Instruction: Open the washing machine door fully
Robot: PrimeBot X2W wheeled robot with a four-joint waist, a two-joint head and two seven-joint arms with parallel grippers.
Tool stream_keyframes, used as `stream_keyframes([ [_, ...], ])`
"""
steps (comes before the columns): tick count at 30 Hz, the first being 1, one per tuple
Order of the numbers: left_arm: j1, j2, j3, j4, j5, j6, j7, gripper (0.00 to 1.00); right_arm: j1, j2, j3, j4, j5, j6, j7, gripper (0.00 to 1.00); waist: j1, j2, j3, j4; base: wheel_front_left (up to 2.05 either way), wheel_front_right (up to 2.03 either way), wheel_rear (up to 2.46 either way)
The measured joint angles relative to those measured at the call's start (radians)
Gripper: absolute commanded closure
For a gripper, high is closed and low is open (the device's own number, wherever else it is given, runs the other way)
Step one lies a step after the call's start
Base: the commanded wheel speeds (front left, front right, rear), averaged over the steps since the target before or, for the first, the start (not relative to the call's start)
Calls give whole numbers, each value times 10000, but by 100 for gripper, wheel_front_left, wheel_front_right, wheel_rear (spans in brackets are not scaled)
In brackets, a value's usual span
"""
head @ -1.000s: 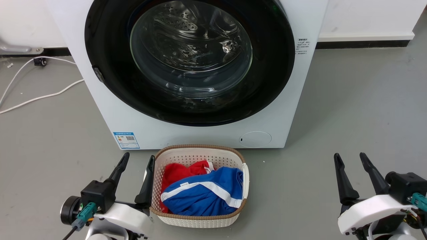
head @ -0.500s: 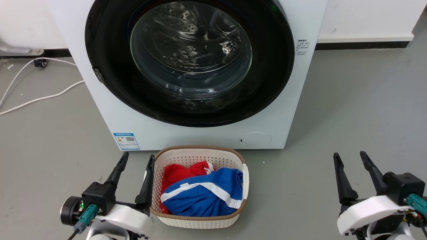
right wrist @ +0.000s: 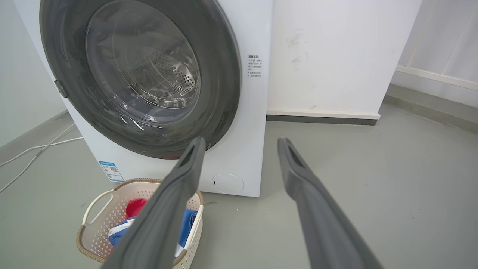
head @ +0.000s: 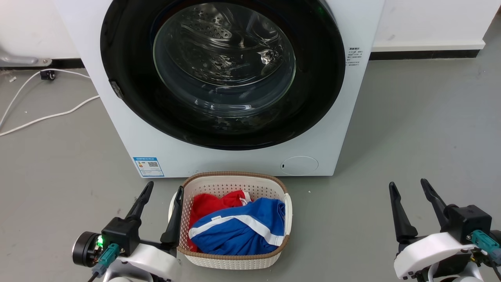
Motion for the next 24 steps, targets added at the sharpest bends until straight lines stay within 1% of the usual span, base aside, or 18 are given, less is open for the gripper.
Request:
stream_keyframes([
  [1,0,2,0,23,36,-4,-10,0,0,0,12,27,-10,0,-2,9,0,0,-1,2,0,0,0],
  [2,0,0,6,40,69,-8,-23,0,-4,0,8,44,-8,0,-17,49,0,0,-1,4,0,0,0],
  [3,0,-2,12,67,67,-8,-35,0,-9,0,-8,77,46,0,-19,79,0,0,-3,6,0,0,0],
  [4,0,-4,25,88,63,-8,-36,0,-9,0,-15,98,52,0,-25,100,0,0,-5,8,0,0,0],
  [10,0,-59,96,165,-17,-2,-36,0,-23,0,-104,247,523,0,-107,100,0,0,-40,1,0,0,0],
  [15,-1,-115,151,205,-105,4,-36,0,-25,8,-359,493,1546,0,-77,100,0,0,-65,14,0,0,0],
  [16,-1,-119,153,213,-105,4,-36,0,-36,6,-447,585,2027,0,-84,100,0,0,-72,21,0,0,0],
  [18,-2,-132,163,219,-109,17,-36,0,-51,4,-556,951,3657,0,-52,100,0,0,-90,30,0,0,0],
  [24,-9,-226,151,257,-113,19,-36,0,-267,6,-600,2272,7582,0,23,100,0,0,-128,102,0,0,0],
])
